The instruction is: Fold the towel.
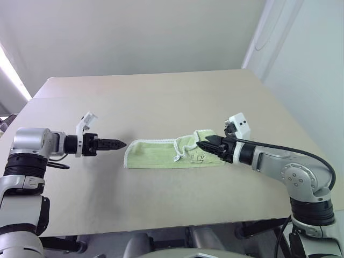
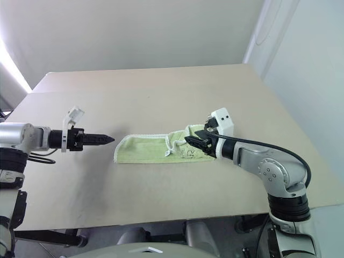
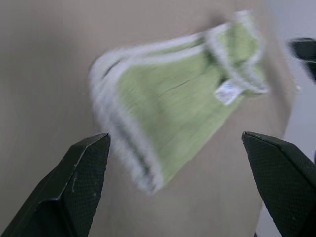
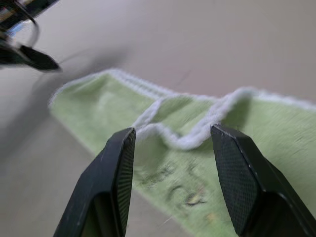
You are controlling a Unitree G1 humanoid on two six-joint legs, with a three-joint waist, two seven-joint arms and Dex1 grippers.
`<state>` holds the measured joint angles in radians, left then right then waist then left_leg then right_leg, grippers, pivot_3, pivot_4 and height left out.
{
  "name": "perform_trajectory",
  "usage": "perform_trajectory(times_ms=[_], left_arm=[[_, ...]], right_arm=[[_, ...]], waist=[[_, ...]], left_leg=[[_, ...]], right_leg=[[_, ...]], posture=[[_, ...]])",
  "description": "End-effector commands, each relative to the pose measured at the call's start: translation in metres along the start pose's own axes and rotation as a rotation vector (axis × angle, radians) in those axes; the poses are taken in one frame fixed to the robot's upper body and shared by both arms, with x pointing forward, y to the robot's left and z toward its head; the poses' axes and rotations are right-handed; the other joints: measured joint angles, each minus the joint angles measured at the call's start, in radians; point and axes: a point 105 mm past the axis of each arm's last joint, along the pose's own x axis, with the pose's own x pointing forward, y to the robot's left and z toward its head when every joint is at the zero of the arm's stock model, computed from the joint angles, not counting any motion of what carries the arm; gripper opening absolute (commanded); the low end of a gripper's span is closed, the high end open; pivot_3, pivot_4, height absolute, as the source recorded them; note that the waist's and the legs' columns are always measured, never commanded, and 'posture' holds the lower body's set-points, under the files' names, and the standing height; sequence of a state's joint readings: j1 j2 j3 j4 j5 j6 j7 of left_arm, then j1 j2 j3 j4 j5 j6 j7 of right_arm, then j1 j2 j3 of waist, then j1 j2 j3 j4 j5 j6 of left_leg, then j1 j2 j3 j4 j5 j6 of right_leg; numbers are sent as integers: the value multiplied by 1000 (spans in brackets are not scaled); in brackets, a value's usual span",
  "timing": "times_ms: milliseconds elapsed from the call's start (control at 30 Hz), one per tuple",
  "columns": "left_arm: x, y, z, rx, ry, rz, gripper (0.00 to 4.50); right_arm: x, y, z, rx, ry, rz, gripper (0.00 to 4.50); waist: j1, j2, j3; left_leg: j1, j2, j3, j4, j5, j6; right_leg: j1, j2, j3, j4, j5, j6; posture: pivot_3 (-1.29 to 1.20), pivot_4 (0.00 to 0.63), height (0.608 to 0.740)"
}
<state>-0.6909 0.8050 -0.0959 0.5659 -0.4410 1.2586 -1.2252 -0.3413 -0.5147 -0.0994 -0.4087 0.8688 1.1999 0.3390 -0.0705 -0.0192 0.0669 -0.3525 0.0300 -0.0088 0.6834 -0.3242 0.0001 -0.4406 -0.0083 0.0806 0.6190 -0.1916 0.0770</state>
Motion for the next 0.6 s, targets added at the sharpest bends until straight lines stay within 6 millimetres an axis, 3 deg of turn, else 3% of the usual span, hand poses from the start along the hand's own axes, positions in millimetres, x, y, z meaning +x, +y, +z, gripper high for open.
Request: perform_trajectory(times_ms=[33,133,200,433,600], left_arm=[[5,-9,11,-85,-10,-9,4500],[10,-10,16,-131,-31,-19,4500],[18,-7,15,-154,-18,1,4500],[37,-8,3,-163,48,9,4500],[32,-6,5,-173,42,32,4500]], right_arm=[[-6,7,16,9,-52,53,2507],[-13,13,25,-161,-100,51,2507],[-17,12,19,-245,-56,42,2507],[-19,-1,11,-287,-15,-9,2507],[-23,-5,12,-270,-24,-27,2507]], waist=[[3,0,0],[4,-1,0],[2,-1,0],[2,-1,0],[2,-1,0]], left_leg=[[0,0,0,0,0,0],[-1,0,-1,0,0,0],[-1,-1,-1,0,0,0],[0,-1,0,0,0,0],[3,-1,0,0,0,0]], right_leg=[[0,0,0,0,0,0],[0,0,-1,0,0,0],[0,-1,-1,-1,0,0],[1,-1,0,-1,0,0],[3,-1,0,-1,0,0]], posture=[[0,0,712],[0,0,712],[0,0,712],[0,0,712],[0,0,712]])
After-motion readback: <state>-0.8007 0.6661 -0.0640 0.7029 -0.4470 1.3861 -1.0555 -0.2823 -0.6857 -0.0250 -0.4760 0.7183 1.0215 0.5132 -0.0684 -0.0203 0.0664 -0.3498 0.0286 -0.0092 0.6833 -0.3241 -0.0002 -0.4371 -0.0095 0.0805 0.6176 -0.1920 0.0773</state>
